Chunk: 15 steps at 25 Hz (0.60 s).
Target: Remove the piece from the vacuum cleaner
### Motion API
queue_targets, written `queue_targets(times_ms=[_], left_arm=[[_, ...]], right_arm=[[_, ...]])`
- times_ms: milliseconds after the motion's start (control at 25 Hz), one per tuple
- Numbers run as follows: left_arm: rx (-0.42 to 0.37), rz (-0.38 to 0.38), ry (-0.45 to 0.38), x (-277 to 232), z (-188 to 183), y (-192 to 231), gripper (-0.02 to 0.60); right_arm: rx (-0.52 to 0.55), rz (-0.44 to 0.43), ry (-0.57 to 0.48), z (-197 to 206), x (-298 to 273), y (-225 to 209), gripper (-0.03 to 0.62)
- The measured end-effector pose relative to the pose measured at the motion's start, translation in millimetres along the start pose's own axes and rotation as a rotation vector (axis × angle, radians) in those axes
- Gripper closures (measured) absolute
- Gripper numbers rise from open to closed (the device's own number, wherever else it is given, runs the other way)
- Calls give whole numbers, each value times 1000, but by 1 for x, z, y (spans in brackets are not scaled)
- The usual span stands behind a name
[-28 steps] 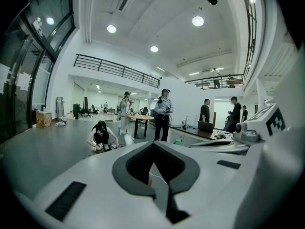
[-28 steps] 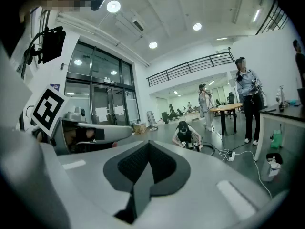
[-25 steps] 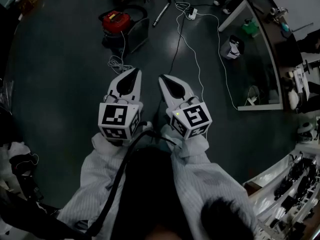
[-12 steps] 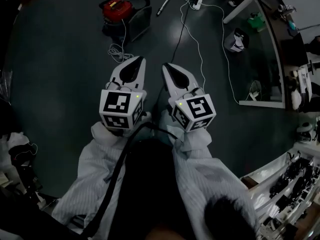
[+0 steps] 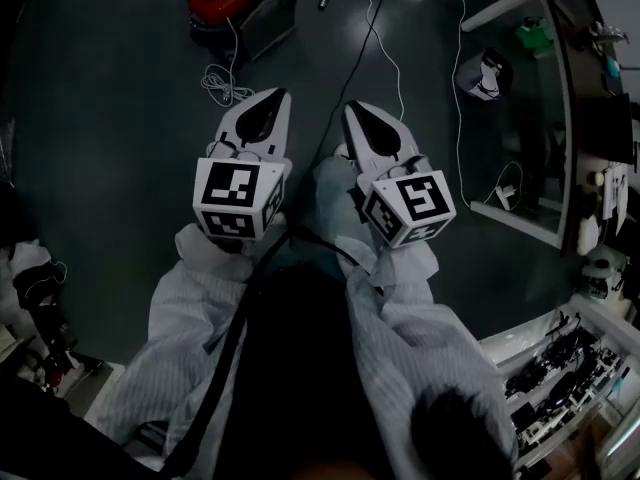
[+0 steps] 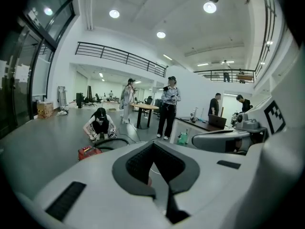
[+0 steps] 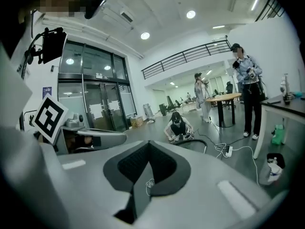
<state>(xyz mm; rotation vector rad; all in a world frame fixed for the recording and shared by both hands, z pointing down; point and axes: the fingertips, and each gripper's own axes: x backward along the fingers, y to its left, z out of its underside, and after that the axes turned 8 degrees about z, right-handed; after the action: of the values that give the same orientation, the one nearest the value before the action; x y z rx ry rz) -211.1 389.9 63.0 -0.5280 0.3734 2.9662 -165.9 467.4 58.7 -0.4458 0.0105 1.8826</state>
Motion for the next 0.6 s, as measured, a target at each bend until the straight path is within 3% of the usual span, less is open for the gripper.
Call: queue_targets(times_ms=[320, 600], left_arm=[[78, -173, -29, -136, -50, 6, 577], [149, -340, 18, -182, -27, 94, 577]], right_arm=[[62, -155, 77, -45, -66, -136, 592], [104, -264, 171, -39, -181, -178, 592]])
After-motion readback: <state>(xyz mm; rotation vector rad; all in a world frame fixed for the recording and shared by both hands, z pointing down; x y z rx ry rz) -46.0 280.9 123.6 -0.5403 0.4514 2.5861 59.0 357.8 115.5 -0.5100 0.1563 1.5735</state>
